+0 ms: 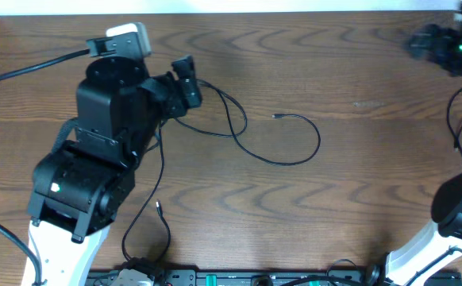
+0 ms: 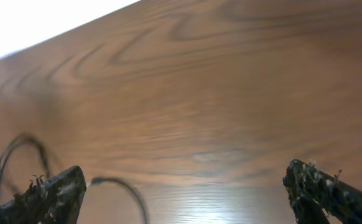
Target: Untangle cables
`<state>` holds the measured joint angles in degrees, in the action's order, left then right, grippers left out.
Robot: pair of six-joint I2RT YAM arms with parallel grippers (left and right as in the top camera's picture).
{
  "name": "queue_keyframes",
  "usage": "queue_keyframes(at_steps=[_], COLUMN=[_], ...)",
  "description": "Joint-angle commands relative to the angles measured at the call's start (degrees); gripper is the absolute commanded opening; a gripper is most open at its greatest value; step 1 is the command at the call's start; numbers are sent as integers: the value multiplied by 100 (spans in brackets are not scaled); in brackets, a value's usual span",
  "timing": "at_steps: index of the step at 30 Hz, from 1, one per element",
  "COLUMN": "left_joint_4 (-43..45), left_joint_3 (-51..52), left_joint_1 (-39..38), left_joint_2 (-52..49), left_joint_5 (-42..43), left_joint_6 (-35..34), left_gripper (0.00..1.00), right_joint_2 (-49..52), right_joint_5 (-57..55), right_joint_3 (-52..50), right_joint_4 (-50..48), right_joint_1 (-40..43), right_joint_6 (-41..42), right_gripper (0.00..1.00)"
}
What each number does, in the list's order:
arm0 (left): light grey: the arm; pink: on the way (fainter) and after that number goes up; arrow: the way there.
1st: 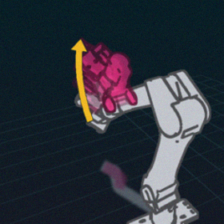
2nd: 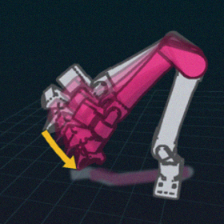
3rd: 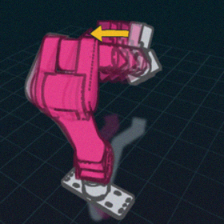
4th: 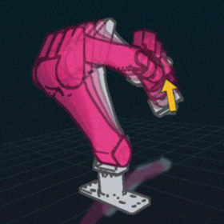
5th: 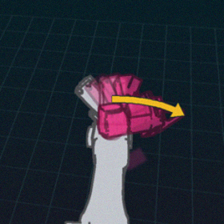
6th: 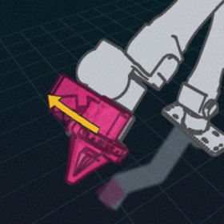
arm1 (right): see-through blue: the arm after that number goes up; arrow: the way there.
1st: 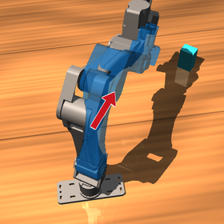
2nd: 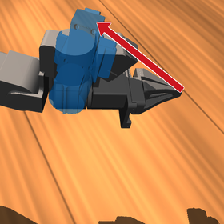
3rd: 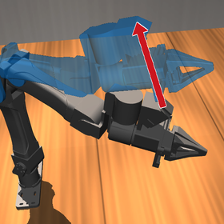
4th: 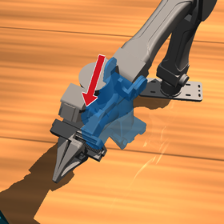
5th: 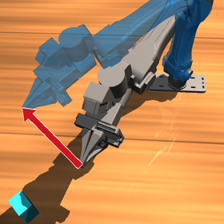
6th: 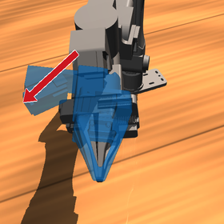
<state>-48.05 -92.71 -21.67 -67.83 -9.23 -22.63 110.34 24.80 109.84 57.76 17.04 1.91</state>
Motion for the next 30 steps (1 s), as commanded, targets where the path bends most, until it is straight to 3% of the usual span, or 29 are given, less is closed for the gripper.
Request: queue_keyframes(at_steps=[1,8,17,30], left_joint_4=[-175,-748,-1569,-1639], left_joint_3=[-105,-105,-101,-92], left_joint_1=[345,1246,2186,2465], left_joint_2=[-9,-28,-127,-479], left_joint_5=[146,723,734,734], left_joint_6=[26,26,9,9], left_gripper=[95,96,96,96], right_joint_2=[-151,-146,195,1565], right_joint_5=[11,-205,-219,-420], right_joint_3=[39,26,11,11], right_joint_4=[-9,-87,-245,-1145], right_joint_1=[-595,-1733,-2940,-4395], right_joint_6=[-199,-151,22,76], right_gripper=[99,99,98,93])
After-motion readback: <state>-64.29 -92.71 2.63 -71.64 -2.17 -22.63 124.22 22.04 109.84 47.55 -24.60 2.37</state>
